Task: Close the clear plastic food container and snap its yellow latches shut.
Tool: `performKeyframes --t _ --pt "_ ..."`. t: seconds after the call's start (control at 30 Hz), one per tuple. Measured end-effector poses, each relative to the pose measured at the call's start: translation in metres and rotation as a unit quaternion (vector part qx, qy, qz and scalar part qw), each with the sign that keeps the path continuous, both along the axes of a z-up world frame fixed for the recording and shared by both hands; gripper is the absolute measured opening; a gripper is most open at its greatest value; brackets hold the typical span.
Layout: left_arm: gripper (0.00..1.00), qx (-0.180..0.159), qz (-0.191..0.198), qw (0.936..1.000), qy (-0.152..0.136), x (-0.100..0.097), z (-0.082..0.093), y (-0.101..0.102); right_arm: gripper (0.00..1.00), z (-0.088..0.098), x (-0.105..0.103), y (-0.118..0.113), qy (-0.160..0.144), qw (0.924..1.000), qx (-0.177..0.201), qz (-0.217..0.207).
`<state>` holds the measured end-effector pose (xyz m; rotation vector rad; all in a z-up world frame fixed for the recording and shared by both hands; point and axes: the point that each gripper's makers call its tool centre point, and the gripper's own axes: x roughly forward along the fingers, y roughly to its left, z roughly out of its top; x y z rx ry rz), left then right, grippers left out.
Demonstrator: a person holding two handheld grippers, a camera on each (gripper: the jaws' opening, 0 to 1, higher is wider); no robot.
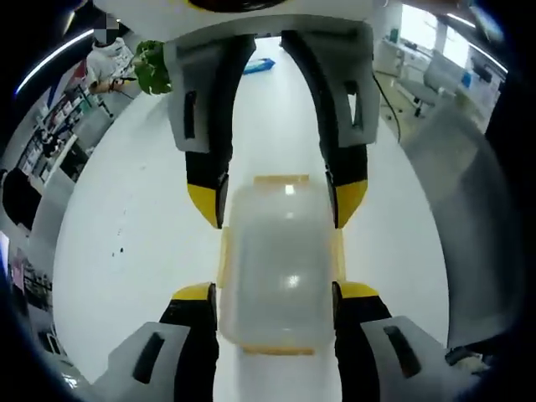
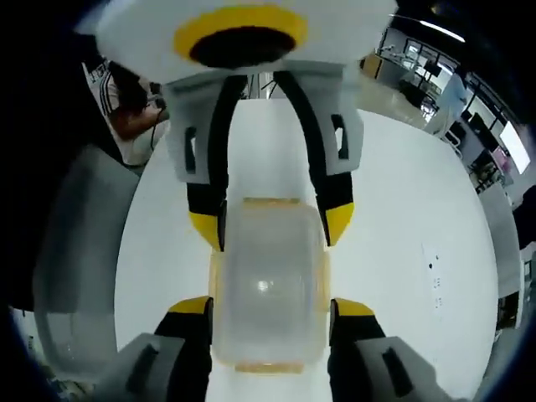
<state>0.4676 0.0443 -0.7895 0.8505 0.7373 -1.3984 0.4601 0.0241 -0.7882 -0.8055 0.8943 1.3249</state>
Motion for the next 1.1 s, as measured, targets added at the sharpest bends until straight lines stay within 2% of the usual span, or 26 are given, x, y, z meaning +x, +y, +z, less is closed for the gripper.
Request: performKeyframes --t 0.07,0.13,0.2,0.27,0.33,0.43,0.5,0.57,0.67,0.7,0.73,0.77,0.8,0.83,0.87,0.9,0.93,1.0,1.07,1.1 --pt "0.53 0.003 0.0 1.0 0.001 -0.001 -0.002 0.0 0.54 0.0 -0.002 0.001 0.012 0.9998 0.01 -0.012" --pt "0.52 0.009 0.009 0.9999 0.001 -0.001 -0.004 0.002 0.54 -0.001 0.001 -0.002 0.001 0.9997 0.003 -0.022" --pt "0.53 0.005 0.042 0.999 0.01 0.001 -0.005 0.004 0.54 -0.003 0.007 -0.005 -0.007 0.9983 -0.001 -0.058" --pt "0.52 -0.012 0.077 0.9969 0.007 0.009 -0.006 0.007 0.54 -0.005 0.01 -0.008 -0.008 0.9946 0.0 -0.103" --pt "0.52 -0.008 0.107 0.9942 -0.003 0.015 -0.009 0.015 0.54 -0.006 0.011 -0.007 -0.013 0.9921 0.012 -0.125" --pt "0.49 -0.003 0.164 0.9864 -0.007 0.021 -0.011 0.026 0.52 -0.01 0.012 -0.008 -0.016 0.9868 0.018 -0.16" --pt "0.47 0.007 0.199 0.9795 -0.029 0.026 -0.008 0.034 0.5 -0.013 0.012 -0.009 -0.018 0.9812 0.021 -0.191" --pt "0.45 0.006 0.226 0.9736 -0.032 0.024 -0.006 0.034 0.5 -0.016 0.014 -0.011 -0.021 0.9718 0.024 -0.234" --pt "0.5 -0.038 0.31 0.9498 -0.019 0.028 0.0 0.03 0.51 -0.012 0.023 -0.018 -0.052 0.9498 0.026 -0.308" --pt "0.5 -0.045 0.328 0.9434 -0.016 0.029 0.001 0.03 0.51 -0.011 0.024 -0.022 -0.057 0.9451 0.021 -0.321" --pt "0.5 -0.046 0.348 0.9363 -0.021 0.031 0.001 0.032 0.51 -0.011 0.024 -0.024 -0.062 0.9395 0.017 -0.336" --pt "0.5 -0.042 0.366 0.929 -0.029 0.033 0.001 0.035 0.51 -0.009 0.025 -0.029 -0.07 0.9296 0.01 -0.362" --pt "0.51 -0.033 0.379 0.9242 -0.032 0.033 -0.001 0.038 0.5 -0.007 0.027 -0.03 -0.081 0.9246 0.012 -0.372" --pt "0.53 -0.03 0.399 0.9155 -0.038 0.035 -0.003 0.039 0.5 -0.005 0.029 -0.031 -0.089 0.9135 0.019 -0.397" --pt "0.56 -0.033 0.401 0.9146 -0.039 0.035 -0.004 0.036 0.5 -0.003 0.03 -0.032 -0.095 0.9074 0.021 -0.409" --pt "0.57 -0.032 0.413 0.9089 -0.045 0.036 -0.005 0.036 0.5 -0.001 0.033 -0.032 -0.103 0.9003 0.028 -0.422" --pt "0.59 -0.03 0.421 0.9055 -0.046 0.036 -0.006 0.036 0.5 0.0 0.033 -0.031 -0.104 0.8989 0.029 -0.425" --pt "0.59 -0.031 0.424 0.9044 -0.039 0.035 -0.007 0.034 0.5 0.001 0.036 -0.031 -0.11 0.8962 0.033 -0.429" --pt "0.59 -0.042 0.429 0.9019 -0.035 0.036 -0.006 0.033 0.45 0.005 0.037 -0.03 -0.116 0.8983 0.04 -0.422" --pt "0.58 -0.046 0.429 0.9015 -0.035 0.037 -0.005 0.033 0.43 0.007 0.039 -0.031 -0.122 0.8959 0.046 -0.425"
